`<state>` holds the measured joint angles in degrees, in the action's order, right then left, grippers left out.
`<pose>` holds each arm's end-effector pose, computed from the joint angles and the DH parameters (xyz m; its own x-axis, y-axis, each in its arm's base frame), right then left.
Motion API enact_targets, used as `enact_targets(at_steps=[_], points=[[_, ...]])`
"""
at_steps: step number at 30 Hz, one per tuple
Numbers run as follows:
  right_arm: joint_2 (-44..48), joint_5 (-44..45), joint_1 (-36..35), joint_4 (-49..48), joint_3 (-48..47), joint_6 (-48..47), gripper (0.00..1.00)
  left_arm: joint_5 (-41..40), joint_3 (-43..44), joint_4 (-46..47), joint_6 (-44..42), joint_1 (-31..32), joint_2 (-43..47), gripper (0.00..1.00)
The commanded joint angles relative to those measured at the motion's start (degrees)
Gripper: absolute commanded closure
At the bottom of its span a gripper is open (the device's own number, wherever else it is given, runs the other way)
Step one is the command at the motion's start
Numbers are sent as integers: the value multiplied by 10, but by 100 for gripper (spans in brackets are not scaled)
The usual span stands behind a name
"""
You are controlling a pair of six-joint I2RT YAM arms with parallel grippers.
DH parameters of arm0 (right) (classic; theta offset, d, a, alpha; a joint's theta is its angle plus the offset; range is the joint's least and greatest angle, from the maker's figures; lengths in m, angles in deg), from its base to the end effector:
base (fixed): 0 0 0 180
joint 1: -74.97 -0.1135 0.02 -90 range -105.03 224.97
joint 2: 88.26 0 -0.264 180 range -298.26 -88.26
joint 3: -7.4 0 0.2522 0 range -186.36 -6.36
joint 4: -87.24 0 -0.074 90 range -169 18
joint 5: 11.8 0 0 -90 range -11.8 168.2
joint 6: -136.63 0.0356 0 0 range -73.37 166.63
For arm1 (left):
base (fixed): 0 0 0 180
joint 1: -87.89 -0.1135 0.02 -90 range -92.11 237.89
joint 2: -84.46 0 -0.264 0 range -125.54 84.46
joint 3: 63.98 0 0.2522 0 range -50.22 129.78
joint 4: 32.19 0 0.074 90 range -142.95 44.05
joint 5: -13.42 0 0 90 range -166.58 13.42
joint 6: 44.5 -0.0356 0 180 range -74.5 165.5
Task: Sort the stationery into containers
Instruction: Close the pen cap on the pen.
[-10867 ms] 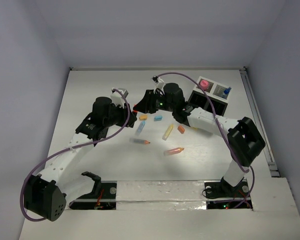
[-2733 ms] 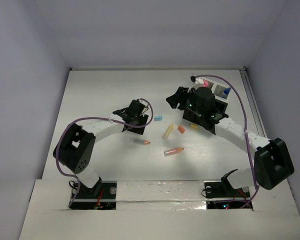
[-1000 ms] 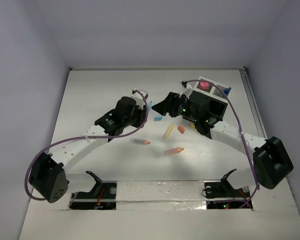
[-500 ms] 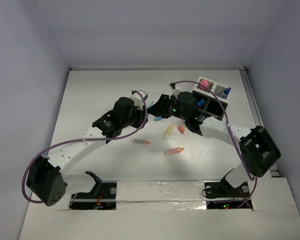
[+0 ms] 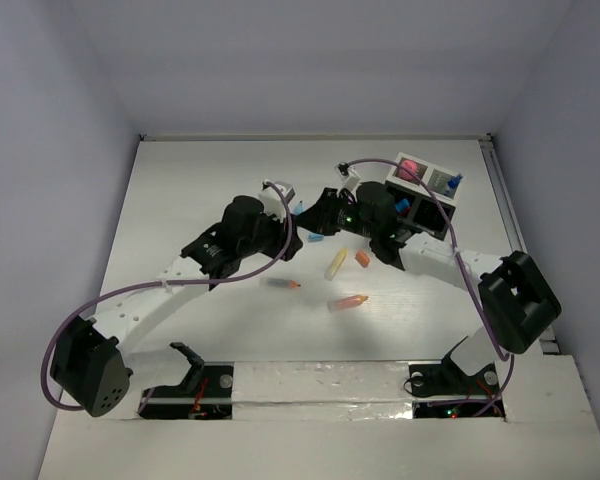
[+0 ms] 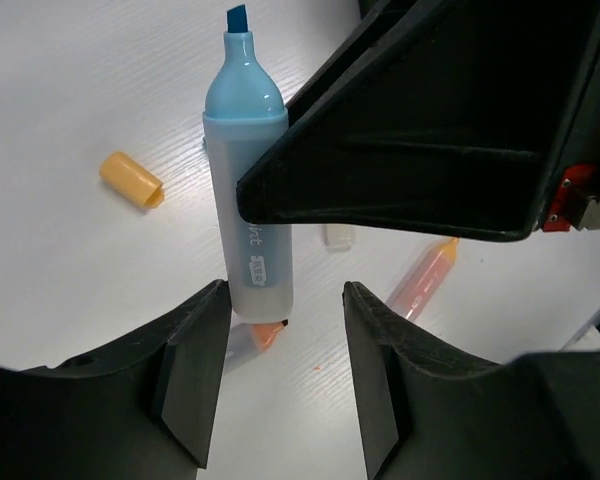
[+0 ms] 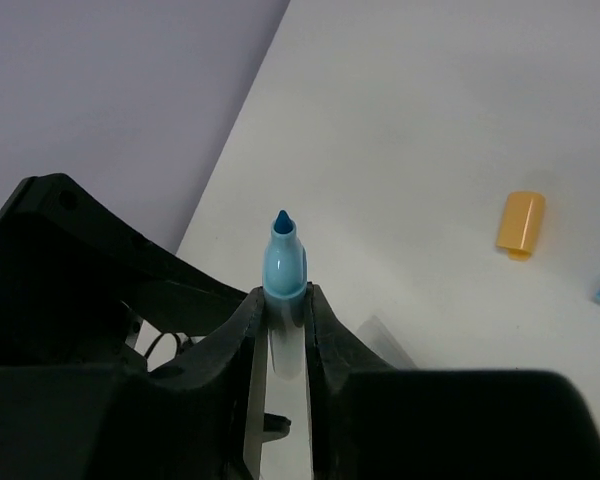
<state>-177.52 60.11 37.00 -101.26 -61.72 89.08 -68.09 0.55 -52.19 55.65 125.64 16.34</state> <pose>0.2762 0.2296 0.2689 -0.6739 0.2879 -0.6804 -0.5011 0.4987 0.7073 0.2130 -0.1715 0.2990 -0.4370 0.1180 -0.8917 0.6456 0.7314 -0.2197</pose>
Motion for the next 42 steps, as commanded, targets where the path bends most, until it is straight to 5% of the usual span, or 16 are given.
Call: enact_targets(at_steps=[1, 11, 17, 23, 42], points=[[22, -26, 10, -42, -22, -32, 100, 74, -10, 47, 16, -10, 33, 56], [27, -276, 86, -234, -6, 70, 100, 268, -44, 152, 83, -102, 79, 49], [17, -323, 86, -272, -23, 109, 100, 369, -69, 244, 145, -138, 84, 47], [-11, -354, 86, -356, -26, 184, 100, 384, -73, 269, 162, -138, 91, 44], [-54, -342, 62, -356, -44, 188, 100, 405, -84, 287, 167, -138, 93, 74]])
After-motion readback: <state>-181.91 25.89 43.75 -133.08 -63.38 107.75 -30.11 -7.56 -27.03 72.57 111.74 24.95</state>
